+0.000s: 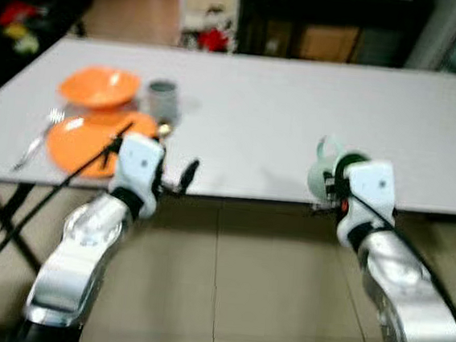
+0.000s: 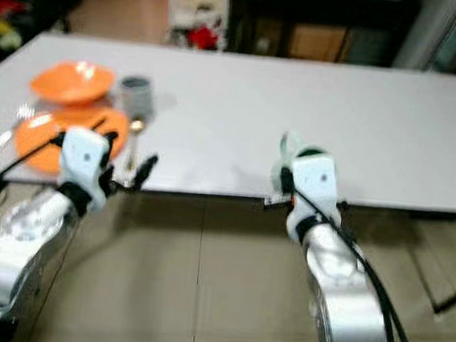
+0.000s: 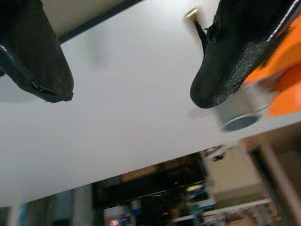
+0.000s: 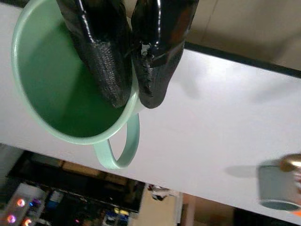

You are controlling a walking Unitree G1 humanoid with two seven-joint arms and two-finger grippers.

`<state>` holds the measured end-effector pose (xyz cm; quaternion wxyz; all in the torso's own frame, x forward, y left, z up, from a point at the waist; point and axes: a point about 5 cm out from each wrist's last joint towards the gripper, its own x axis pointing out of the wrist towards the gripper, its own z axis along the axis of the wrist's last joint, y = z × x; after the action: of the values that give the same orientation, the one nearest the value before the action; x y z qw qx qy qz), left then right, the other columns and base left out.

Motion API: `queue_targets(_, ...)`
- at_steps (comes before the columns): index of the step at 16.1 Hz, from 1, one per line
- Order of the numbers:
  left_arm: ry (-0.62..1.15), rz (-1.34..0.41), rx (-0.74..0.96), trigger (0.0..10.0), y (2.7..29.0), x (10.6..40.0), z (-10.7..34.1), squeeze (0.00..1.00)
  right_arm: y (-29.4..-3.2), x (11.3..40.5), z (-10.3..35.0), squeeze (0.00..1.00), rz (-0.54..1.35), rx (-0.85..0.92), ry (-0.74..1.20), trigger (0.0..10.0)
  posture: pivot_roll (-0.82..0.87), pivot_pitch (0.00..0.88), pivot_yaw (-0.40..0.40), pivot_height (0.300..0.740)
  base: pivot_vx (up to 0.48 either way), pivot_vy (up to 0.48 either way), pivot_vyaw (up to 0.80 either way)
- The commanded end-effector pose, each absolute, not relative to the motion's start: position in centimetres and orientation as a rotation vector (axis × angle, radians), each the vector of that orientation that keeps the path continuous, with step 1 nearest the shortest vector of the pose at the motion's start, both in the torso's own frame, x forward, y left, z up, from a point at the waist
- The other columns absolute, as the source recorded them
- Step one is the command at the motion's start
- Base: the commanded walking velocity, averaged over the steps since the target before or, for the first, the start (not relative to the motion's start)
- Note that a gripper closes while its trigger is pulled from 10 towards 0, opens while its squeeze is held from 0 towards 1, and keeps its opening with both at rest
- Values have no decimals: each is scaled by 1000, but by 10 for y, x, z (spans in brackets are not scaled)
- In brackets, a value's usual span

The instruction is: Setting the table

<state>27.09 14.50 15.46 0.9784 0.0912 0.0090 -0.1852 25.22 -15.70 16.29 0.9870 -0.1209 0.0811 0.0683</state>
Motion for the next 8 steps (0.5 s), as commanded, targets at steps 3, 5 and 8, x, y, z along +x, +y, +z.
queue_targets(3,3,-397,199,10000,142,269,160,0,-158,252,167,0,132,-238,151,10000,37,0,20,740,329,0,0)
queue_targets(5,5,-394,202,10000,143,269,160,0,-157,252,166,0,149,-256,156,10000,39,0,15,740,334,0,0)
queue_targets(8,4,-396,199,10000,141,269,159,0,-158,254,166,0,149,-278,160,10000,35,0,13,740,331,0,0)
